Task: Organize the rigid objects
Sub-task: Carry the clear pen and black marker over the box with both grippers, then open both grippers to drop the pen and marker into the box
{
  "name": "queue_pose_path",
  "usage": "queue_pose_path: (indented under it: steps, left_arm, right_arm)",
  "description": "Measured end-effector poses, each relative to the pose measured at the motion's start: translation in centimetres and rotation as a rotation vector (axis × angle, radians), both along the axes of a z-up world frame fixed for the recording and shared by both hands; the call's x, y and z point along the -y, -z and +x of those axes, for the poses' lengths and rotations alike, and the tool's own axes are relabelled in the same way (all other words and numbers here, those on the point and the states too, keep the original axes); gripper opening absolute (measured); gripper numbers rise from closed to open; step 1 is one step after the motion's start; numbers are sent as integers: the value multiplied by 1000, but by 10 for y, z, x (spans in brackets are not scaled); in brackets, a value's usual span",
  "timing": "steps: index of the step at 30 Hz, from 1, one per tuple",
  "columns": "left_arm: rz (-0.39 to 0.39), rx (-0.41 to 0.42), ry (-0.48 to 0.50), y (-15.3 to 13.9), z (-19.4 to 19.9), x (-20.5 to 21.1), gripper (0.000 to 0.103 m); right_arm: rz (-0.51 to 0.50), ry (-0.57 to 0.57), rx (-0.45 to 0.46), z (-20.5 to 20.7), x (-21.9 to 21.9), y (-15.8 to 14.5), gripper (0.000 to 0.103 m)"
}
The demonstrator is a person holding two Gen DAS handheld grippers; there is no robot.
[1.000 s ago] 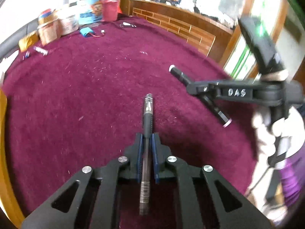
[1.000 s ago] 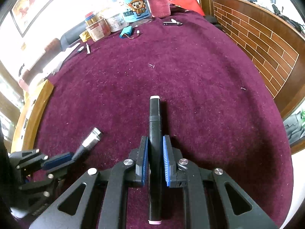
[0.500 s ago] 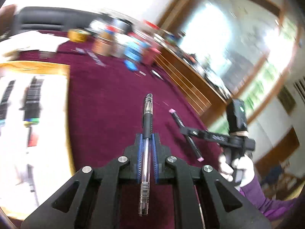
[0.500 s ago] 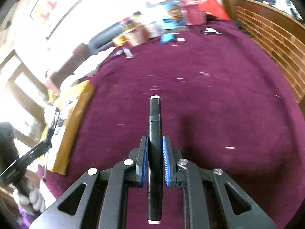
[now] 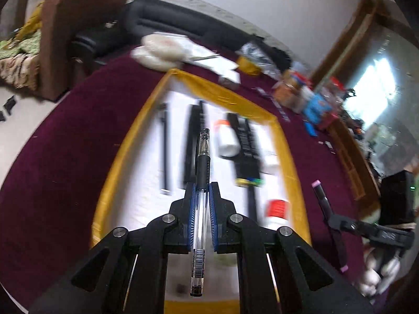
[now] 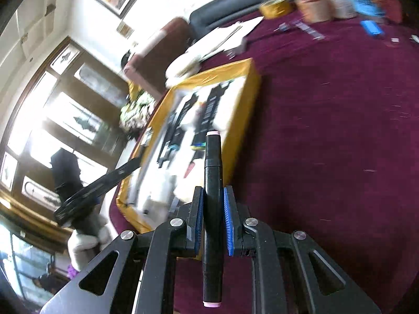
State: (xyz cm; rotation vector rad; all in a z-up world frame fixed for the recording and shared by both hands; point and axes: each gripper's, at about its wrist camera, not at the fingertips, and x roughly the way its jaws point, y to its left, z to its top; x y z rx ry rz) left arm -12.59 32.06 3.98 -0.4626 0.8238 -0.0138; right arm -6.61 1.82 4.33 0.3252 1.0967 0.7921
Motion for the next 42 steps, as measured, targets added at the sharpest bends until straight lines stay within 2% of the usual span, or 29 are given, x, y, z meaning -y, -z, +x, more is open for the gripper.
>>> queue_pose_path:
  steps: [5,8,11,14,15,16,18,19,23,28,31,32,33,34,36,37,38,40,42]
  left_arm:
    - [-7,-55,-20,18,8,-14,8]
    - [8,-47,-1,19,13,-9,8]
    - [-16,-35,1,18,11,-12,11]
    - [-65,-1,4,13,3,-15,23]
    - [-66,16,2,10,-1,-15,31]
    - [-70,30,4,8,-5,-15,44]
    - [-75,66,-8,1,-15,-14,59]
    - [-74,80,-17,-1,-17,-14,59]
    - [-72,131,-41,-7,-30,-16,59]
    - [-34,189,-71,-18,-38,-15,60]
    - [29,251,-96,-32,-46,-7,60]
    - [62,277,-112,-38,-51,-3,60]
    - [124,312,-148,-46,-59,4,67]
    - [184,338,-186,-52,-65,11,83]
    - [313,412,-279,-68,-83,27,101]
    - [354,464,-327,-75,-95,35,103]
    - [369,527,-360,-81,-106,42,103]
    - [354,629,-378,-84,-120,51,103]
    - [351,635,-373,-84,-119,58,103]
  right_arm:
    - [-23,-57,-55,9,-66,7,14]
    - [-44,-72,-64,15,-96,10,14]
    - [-68,-60,-79,24,-120,16,14]
    - [-92,-44,-97,33,-136,23,14]
    - [-101,-37,-100,35,-137,23,14]
    - [-116,-27,-99,37,-141,26,14]
    - [-132,-29,-91,39,-145,30,14]
    - [-137,-25,-82,36,-142,28,14]
    - [-174,-9,39,28,-136,15,15]
    - [-146,40,179,14,-111,-9,18]
    - [-181,81,347,-4,-97,-30,18]
    - [-203,115,440,-16,-88,-41,21]
    - [-209,139,488,-22,-85,-46,30]
    - [-215,182,560,-32,-78,-54,38]
    - [-217,281,685,-55,-60,-66,93]
    - [-213,344,733,-63,-51,-69,102]
    - [-195,427,784,-75,-37,-70,102]
    - [-177,483,816,-81,-24,-69,102]
    - [-207,526,809,-78,-14,-60,102]
